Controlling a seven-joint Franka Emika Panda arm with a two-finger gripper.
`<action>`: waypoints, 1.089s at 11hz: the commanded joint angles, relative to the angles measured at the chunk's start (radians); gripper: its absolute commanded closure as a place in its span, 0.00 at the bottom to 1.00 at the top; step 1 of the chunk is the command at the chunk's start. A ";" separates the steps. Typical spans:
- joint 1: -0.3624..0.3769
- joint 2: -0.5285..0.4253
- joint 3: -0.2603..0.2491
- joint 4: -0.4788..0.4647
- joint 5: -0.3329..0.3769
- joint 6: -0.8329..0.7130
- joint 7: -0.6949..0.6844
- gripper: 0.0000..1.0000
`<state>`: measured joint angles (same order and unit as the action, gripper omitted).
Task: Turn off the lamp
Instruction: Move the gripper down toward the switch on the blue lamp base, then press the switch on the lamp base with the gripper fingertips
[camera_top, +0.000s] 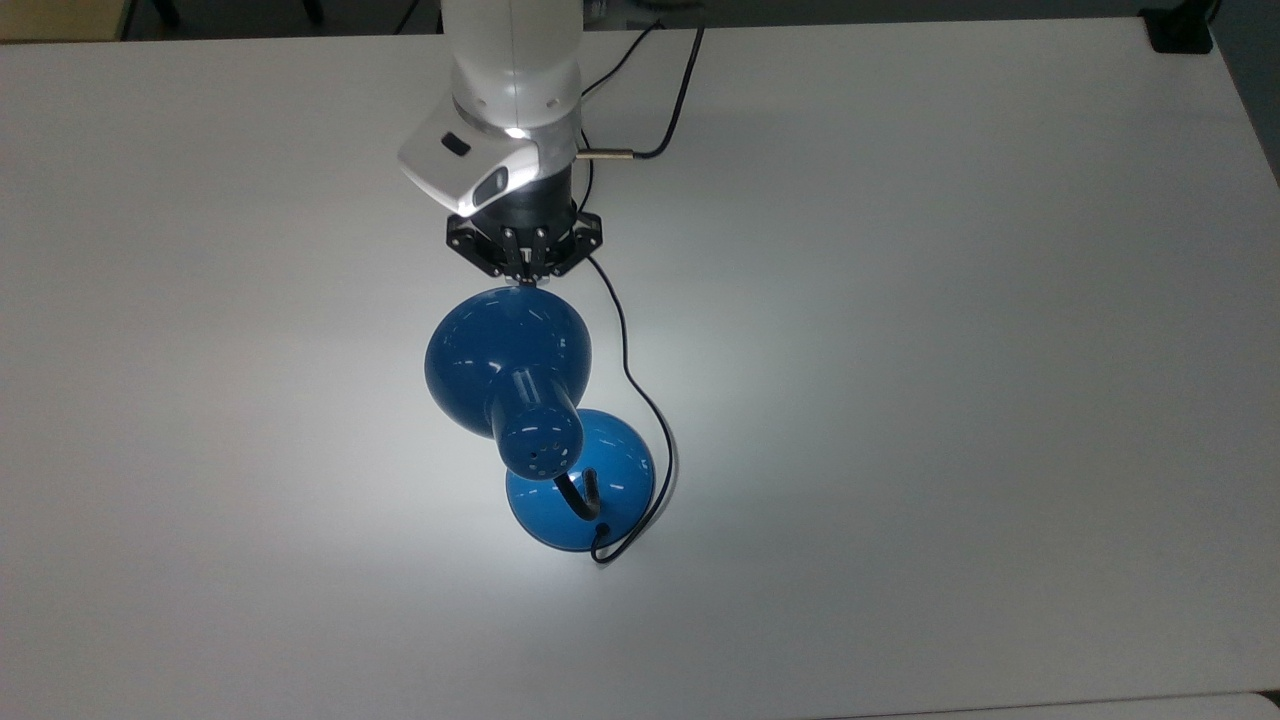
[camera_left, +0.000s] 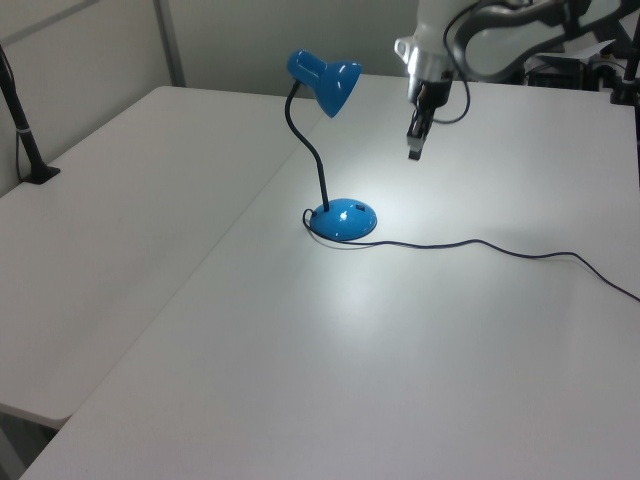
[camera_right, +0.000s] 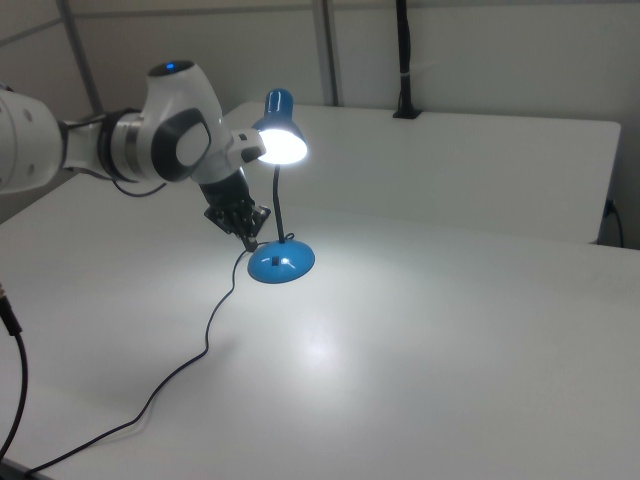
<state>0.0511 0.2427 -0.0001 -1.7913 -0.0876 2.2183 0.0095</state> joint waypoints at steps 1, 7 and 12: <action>0.001 0.104 0.023 0.003 0.015 0.179 -0.014 1.00; -0.026 0.217 0.057 0.004 0.014 0.477 -0.013 1.00; -0.040 0.247 0.074 0.007 0.002 0.512 -0.013 1.00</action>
<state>0.0281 0.4720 0.0475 -1.7890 -0.0876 2.6858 0.0096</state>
